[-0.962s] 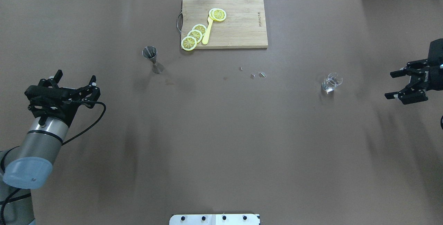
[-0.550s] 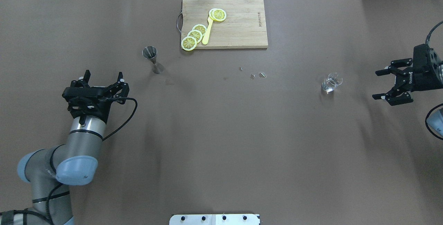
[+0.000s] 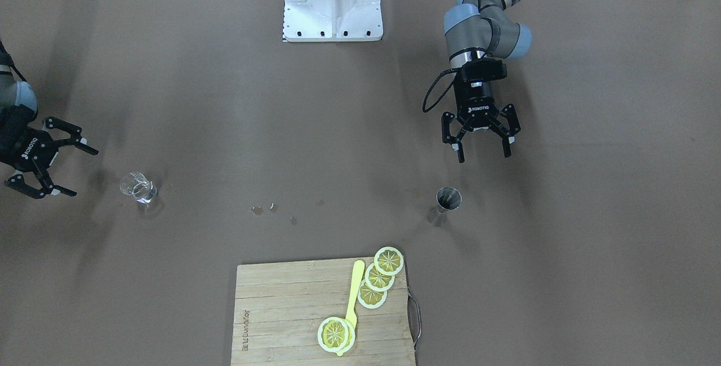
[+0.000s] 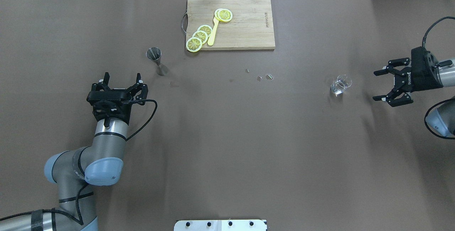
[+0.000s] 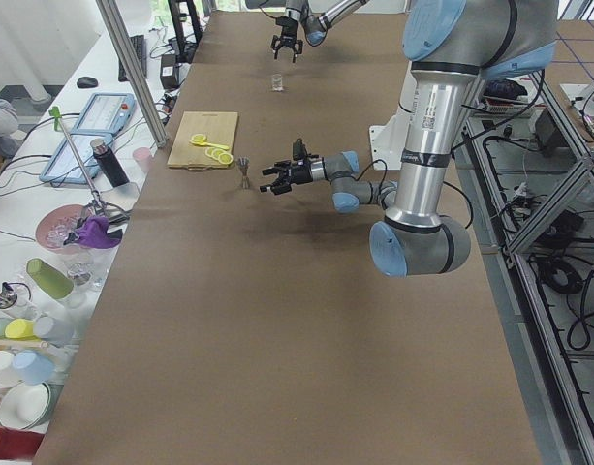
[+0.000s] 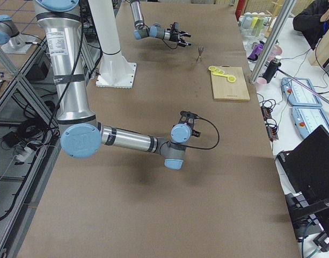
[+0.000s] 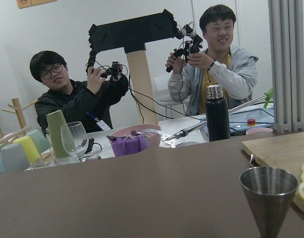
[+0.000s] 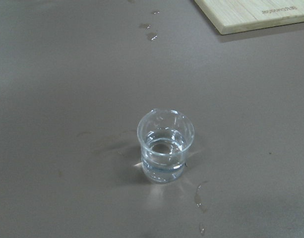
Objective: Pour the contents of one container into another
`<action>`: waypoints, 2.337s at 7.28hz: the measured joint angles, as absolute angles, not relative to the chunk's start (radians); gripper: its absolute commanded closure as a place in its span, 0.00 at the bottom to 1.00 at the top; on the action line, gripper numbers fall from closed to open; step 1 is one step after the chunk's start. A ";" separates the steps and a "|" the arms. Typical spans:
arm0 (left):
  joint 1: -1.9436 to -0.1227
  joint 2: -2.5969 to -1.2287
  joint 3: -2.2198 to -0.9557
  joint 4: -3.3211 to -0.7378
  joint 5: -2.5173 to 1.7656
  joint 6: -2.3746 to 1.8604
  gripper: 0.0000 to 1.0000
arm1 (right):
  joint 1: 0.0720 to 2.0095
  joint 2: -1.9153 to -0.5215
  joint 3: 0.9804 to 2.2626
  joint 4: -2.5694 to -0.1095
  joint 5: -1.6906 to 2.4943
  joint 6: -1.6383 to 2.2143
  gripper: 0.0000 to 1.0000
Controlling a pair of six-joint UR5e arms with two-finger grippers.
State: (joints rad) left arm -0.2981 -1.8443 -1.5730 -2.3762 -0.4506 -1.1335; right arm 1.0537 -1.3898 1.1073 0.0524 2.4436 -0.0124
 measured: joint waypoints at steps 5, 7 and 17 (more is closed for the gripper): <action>-0.294 -1.990 -1.413 -2.374 -0.479 -1.153 0.11 | 1.017 -1.347 1.098 0.055 2.418 0.003 0.00; -0.292 -2.032 -1.359 -2.368 -0.472 -1.213 0.11 | 1.001 -1.328 1.075 0.063 2.406 0.002 0.00; -0.354 -2.111 -1.280 -2.264 -0.497 -1.311 0.21 | 0.946 -1.278 1.026 0.065 2.374 0.000 0.19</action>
State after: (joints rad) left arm -0.3536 -2.1114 -1.2797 -2.2636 -0.4967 -1.3112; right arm 0.9460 -1.2781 1.0258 0.0653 2.3736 0.0001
